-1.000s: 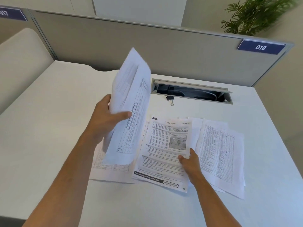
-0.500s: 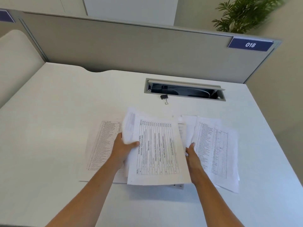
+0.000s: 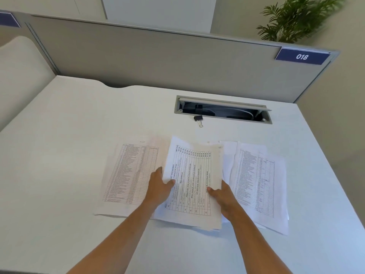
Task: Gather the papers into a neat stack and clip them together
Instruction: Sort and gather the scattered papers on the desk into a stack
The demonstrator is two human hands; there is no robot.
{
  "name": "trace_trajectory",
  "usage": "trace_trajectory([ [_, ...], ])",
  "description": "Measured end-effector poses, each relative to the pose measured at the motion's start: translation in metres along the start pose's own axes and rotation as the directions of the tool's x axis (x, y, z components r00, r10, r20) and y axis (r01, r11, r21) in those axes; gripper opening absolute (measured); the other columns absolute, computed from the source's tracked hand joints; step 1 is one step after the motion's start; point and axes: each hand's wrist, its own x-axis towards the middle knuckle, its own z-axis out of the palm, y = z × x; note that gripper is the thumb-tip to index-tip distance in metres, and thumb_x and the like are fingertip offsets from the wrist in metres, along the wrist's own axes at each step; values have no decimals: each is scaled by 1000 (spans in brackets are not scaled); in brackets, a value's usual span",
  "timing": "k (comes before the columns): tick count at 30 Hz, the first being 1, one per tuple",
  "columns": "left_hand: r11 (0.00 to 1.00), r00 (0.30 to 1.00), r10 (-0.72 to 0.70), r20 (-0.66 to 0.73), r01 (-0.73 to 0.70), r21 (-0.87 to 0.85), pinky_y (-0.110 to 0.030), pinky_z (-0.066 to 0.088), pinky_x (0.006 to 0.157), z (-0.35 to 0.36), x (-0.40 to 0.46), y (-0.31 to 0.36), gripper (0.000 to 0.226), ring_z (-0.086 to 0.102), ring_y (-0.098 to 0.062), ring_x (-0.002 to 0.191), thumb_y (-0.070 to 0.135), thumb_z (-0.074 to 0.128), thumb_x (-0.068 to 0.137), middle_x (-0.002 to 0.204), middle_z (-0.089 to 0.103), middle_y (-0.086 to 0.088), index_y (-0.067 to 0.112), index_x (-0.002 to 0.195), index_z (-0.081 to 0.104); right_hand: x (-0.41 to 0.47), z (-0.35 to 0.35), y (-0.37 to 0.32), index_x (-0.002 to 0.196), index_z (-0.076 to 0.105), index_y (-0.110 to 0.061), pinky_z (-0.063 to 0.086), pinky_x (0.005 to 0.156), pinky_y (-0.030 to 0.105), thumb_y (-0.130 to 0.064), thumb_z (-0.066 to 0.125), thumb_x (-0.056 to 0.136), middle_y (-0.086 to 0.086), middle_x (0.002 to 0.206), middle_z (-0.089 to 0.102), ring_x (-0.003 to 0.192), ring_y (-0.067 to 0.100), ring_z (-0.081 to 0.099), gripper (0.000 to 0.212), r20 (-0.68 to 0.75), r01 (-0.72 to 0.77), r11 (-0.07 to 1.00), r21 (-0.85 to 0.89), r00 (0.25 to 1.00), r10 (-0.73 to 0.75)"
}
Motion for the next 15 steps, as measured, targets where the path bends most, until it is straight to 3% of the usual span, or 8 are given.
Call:
trace_trajectory([
  [3,993,989,3,-145,14,116,-44,39,110,-10,2,-1,65,43,-31,134,23,65,93,146,41,-15,5,148,35,0,-1,1,129,55,-16,51,95,53,0,56,94,6,117,70,108,28,66,39,-11,20,999,-32,1000,-21],
  [6,929,916,69,-396,86,361,-51,40,103,-31,4,-7,55,46,-35,128,27,69,88,137,53,-16,10,137,51,1,-6,1,125,58,-19,57,86,42,1,57,94,1,112,71,103,22,68,37,-44,43,999,-26,998,-44],
  [8,895,856,16,-516,218,389,-55,35,104,-48,7,-17,56,41,-38,131,30,72,84,139,51,-17,12,134,54,2,-9,1,124,58,-19,56,87,44,2,57,93,2,112,71,103,23,68,38,-67,43,999,-9,997,-43],
  [12,845,792,-198,-578,436,309,-59,15,113,-75,12,-40,81,15,-35,146,48,73,77,154,29,-16,14,142,39,5,-13,2,120,60,-20,53,92,50,2,57,93,2,111,71,103,26,67,36,-107,29,999,-14,994,-31],
  [15,824,790,-267,-552,484,294,-59,16,112,-86,14,-51,103,10,-35,147,60,77,67,157,21,-15,21,147,26,8,-13,2,122,60,-18,53,93,52,2,57,92,2,110,71,102,26,67,36,-136,14,999,-42,991,-20],
])
